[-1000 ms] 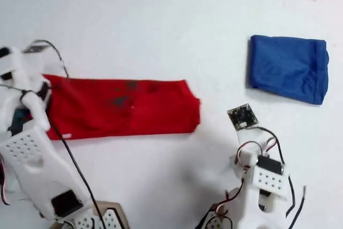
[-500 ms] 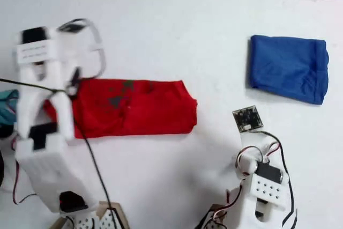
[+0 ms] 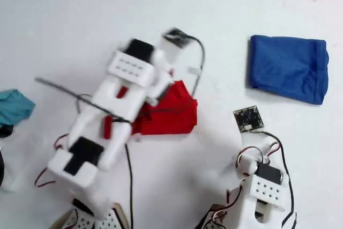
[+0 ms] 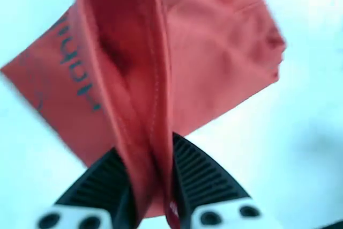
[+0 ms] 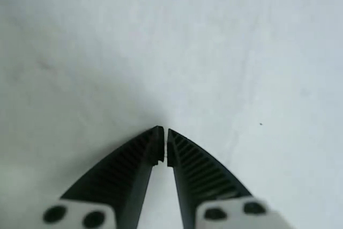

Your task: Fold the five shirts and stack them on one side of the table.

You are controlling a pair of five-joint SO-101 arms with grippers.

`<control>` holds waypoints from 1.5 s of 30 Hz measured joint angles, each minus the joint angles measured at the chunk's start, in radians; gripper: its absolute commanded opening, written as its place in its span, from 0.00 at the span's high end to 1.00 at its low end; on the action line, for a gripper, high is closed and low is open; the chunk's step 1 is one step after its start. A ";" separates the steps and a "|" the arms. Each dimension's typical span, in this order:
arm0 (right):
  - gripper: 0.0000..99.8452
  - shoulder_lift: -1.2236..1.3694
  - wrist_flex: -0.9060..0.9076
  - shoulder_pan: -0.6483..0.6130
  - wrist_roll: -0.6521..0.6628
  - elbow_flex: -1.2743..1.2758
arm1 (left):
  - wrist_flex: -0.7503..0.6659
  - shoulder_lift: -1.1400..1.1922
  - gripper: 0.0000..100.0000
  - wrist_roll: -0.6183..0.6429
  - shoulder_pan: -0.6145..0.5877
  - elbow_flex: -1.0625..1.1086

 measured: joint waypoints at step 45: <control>0.98 0.000 0.000 0.000 0.000 0.000 | -0.130 0.566 0.93 -0.028 0.101 -0.517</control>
